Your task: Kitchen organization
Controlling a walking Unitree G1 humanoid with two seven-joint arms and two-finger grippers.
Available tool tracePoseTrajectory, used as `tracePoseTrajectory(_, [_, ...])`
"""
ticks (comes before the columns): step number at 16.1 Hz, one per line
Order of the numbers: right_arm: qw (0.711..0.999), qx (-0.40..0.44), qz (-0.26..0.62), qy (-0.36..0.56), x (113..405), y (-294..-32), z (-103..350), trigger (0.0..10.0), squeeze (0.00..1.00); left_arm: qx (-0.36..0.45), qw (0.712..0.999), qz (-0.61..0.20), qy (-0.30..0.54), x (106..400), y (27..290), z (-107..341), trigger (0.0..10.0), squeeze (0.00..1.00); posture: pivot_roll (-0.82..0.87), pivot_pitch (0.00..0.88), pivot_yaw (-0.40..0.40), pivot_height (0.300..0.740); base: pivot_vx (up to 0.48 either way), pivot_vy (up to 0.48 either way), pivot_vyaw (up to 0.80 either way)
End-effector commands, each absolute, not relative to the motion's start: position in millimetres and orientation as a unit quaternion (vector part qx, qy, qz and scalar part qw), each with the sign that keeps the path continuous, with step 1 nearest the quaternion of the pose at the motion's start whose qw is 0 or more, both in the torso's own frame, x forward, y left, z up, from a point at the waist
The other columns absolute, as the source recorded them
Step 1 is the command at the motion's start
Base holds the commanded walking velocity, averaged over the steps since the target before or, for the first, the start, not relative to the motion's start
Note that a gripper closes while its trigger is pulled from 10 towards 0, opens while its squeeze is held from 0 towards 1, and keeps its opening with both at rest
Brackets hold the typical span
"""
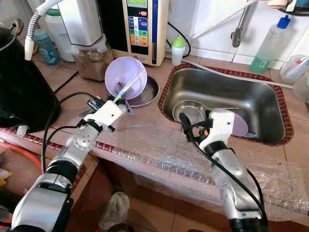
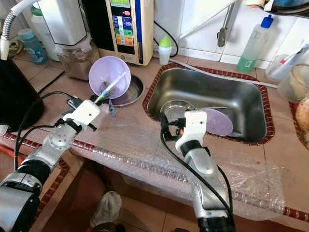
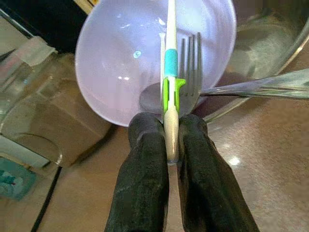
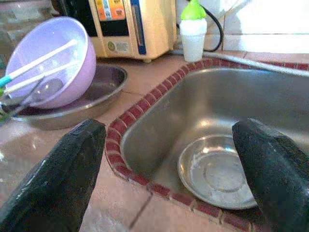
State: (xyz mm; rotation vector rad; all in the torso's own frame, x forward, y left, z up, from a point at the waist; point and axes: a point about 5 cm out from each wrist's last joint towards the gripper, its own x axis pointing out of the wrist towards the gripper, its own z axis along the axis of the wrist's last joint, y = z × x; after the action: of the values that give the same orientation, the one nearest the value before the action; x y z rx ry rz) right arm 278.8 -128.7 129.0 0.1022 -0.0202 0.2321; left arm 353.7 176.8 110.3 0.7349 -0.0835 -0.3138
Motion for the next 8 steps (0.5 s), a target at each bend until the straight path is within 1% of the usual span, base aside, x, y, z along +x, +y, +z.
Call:
tracePoseTrajectory(1, [0.99, 0.058, 0.124, -0.015, 281, -125, 131, 10.0, 0.0, 0.358, 0.921, -0.142, -0.06, 357, 181, 122, 0.0, 0.0, -0.06, 0.012, 0.04, 0.74, 0.0, 0.0, 0.0])
tracePoseTrajectory(2, [0.985, 0.078, 0.155, -0.025, 280, -118, 135, 10.0, 0.0, 0.355, 0.922, -0.139, -0.065, 357, 183, 124, 0.0, 0.0, -0.05, 0.008, 0.04, 0.74, 0.0, 0.0, 0.0])
tracePoseTrajectory(4, [0.979, 0.089, 0.183, -0.031, 279, -109, 138, 10.0, 0.0, 0.351, 0.924, -0.133, -0.066, 357, 186, 126, 0.0, 0.0, -0.04, 0.0, 0.04, 0.74, 0.0, 0.0, 0.0])
tracePoseTrajectory(8, [0.971, 0.098, 0.214, -0.03, 278, -102, 138, 10.0, 0.0, 0.348, 0.927, -0.124, -0.071, 357, 192, 130, 0.0, 0.0, -0.04, 0.0, 0.04, 0.74, 0.0, 0.0, 0.0])
